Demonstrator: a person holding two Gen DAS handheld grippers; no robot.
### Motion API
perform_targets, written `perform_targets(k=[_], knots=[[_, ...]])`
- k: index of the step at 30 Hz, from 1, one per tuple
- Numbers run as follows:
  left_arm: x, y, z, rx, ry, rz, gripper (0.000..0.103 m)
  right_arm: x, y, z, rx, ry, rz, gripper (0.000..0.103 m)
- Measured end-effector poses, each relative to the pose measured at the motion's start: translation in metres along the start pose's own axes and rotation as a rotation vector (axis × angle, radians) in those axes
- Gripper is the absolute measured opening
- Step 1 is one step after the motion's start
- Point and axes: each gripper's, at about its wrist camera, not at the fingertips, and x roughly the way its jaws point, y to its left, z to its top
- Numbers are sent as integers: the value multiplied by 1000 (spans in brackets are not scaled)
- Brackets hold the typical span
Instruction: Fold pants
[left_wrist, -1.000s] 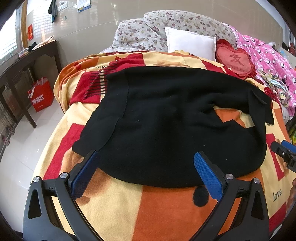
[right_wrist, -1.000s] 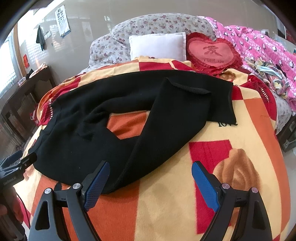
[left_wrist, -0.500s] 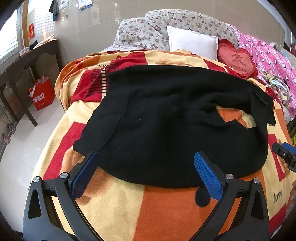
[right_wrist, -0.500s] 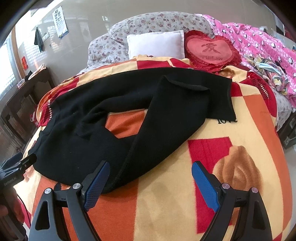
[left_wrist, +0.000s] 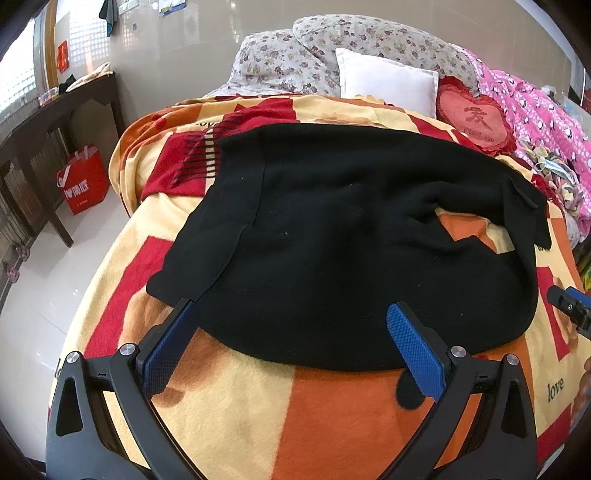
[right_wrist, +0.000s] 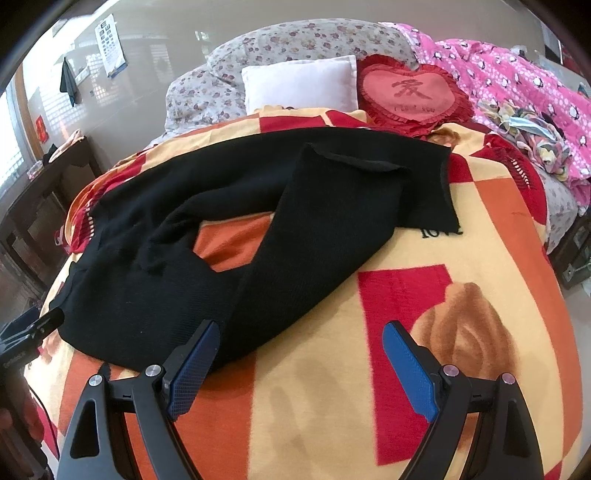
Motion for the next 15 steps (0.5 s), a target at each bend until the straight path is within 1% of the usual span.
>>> perform_targets(k=[6, 9, 11, 15], knots=[[2, 16, -3, -38, 22, -15, 102, -2, -8, 11, 10, -15, -5, 89], [1, 25, -3, -58, 18, 9, 102, 1, -7, 27, 10, -28, -9, 89], [2, 31, -3, -75, 20, 23, 102, 8, -2, 40, 4, -27, -34, 89], [5, 39, -1, -102, 28, 22, 102, 29, 11, 67, -2, -32, -87, 89]])
